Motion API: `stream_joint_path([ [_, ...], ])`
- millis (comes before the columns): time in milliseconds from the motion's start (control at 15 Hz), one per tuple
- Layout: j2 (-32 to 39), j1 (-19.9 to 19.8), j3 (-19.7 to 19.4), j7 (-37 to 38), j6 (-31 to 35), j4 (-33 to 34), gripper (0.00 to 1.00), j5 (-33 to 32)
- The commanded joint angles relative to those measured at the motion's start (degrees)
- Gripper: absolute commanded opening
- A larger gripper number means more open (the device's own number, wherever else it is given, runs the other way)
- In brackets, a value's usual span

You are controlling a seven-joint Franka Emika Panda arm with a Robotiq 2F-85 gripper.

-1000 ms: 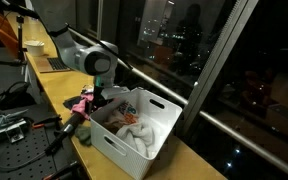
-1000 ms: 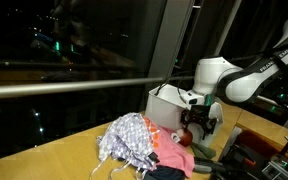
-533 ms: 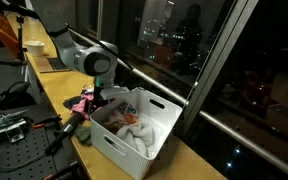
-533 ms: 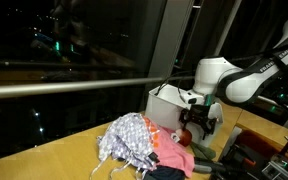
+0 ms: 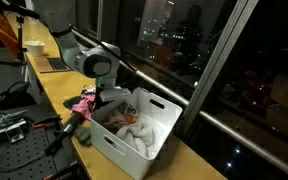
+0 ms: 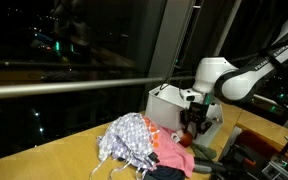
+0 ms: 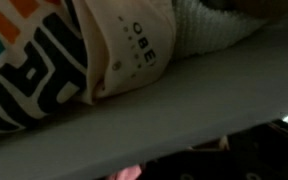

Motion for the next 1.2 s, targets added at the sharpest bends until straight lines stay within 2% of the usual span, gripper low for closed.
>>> stream_joint_path([
  [0, 1.3, -2.4, 1.5, -0.1, 1.6, 0.9, 0.22, 3.2],
  [200, 1.0, -3.4, 1.9, -0.3, 1.9, 0.8, 0.01, 5.1],
  [267, 0.8, -3.6, 1.9, -0.3, 1.9, 0.7, 0.00, 5.4],
  [467, -0.6, -4.1, 2.3, 0.0, 1.5, 0.0, 0.00, 6.4],
  [667, -5.1, -3.7, 4.1, 0.8, 0.5, -2.5, 0.01, 9.1],
  [933, -13.6, -3.6, 8.2, 0.1, -2.4, -2.6, 0.01, 17.1],
  [1000, -15.6, -3.6, 8.3, -0.3, -3.3, -1.6, 0.01, 18.9],
  [1133, -18.2, -3.5, 6.1, -0.4, -4.4, 1.9, 0.01, 20.0],
])
